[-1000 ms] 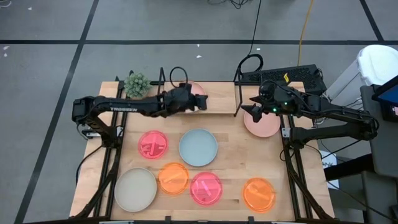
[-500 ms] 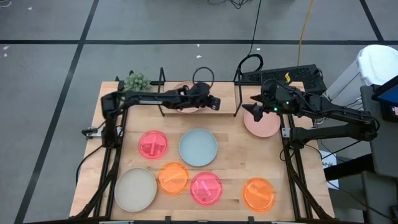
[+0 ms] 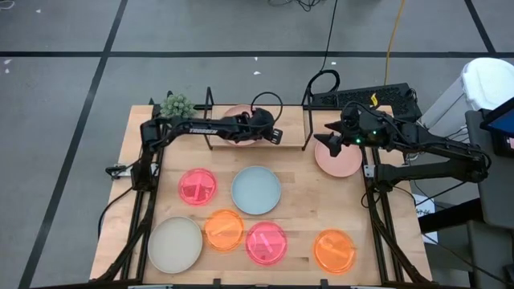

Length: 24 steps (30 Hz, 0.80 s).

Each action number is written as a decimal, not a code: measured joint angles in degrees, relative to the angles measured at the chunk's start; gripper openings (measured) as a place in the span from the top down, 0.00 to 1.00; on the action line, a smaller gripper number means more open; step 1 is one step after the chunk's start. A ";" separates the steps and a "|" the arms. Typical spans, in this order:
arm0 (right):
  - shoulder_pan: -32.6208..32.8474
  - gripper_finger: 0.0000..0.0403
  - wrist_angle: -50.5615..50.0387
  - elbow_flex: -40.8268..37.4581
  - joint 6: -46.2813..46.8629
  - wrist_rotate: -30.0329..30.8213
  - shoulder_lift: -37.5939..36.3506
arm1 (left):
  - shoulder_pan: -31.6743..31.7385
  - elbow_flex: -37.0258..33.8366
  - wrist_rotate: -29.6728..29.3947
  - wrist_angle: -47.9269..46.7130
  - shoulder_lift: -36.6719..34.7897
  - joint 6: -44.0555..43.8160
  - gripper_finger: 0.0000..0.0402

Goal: Place and stack plates onto a shelf
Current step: Put the bottom pink plate on the shelf

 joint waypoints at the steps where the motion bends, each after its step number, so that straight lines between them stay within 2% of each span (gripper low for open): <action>1: 0.00 0.21 -0.01 0.00 -0.09 0.01 0.00 | 0.18 0.00 -0.03 -0.19 0.00 0.00 0.81; 13: 0.00 0.21 -0.20 0.00 -1.19 0.01 0.02 | 2.63 -0.02 -1.16 -3.54 0.00 -2.00 0.81; 18: -0.02 0.21 -0.29 0.00 -1.84 0.10 0.03 | 2.51 -0.04 -1.36 -0.31 -0.44 -0.93 0.81; 24: -0.67 0.21 -0.81 0.00 -3.03 -0.06 2.45 | 1.75 -0.07 0.04 1.87 -4.13 -0.42 0.81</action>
